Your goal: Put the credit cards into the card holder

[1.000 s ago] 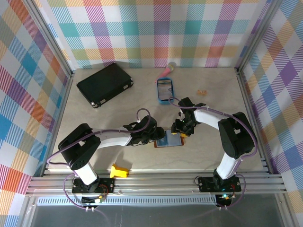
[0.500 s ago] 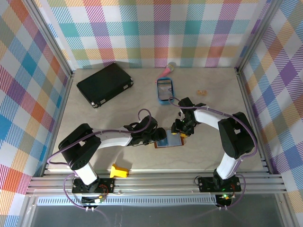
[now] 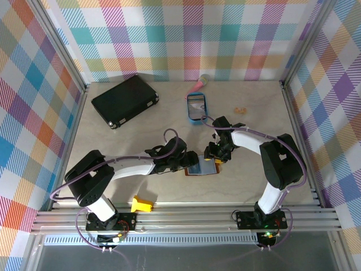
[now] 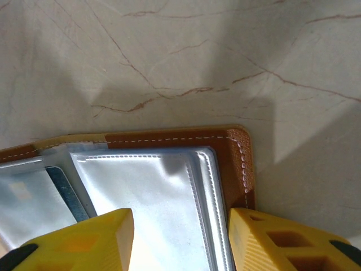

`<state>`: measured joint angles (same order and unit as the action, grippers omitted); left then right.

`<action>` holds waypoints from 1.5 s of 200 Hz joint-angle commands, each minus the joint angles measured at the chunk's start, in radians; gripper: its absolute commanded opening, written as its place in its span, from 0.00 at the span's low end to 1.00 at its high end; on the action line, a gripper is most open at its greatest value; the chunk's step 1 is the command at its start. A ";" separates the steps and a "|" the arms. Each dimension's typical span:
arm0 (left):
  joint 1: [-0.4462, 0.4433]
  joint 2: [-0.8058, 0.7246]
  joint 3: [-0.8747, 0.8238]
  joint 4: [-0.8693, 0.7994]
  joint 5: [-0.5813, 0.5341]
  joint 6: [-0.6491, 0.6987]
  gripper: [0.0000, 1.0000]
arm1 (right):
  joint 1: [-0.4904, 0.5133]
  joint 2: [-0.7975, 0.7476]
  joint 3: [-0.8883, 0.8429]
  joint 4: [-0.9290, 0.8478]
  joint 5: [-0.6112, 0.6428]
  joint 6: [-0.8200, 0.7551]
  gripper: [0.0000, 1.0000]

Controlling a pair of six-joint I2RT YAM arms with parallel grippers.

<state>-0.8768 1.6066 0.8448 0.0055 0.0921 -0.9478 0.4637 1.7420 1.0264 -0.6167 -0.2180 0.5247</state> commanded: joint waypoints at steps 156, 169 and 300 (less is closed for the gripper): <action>-0.051 0.135 0.091 0.295 0.145 -0.058 0.72 | -0.083 -0.123 -0.077 0.072 -0.163 0.099 0.48; -0.051 0.154 0.100 0.308 0.150 -0.059 0.72 | -0.089 -0.143 -0.080 0.067 -0.162 0.105 0.47; -0.053 0.301 0.200 0.322 0.180 -0.025 0.71 | -0.294 -0.336 -0.086 -0.093 -0.078 -0.051 0.50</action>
<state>-0.9367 1.8366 1.0512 0.4484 0.3004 -0.9966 0.2070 1.4403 0.9310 -0.6529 -0.2798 0.5541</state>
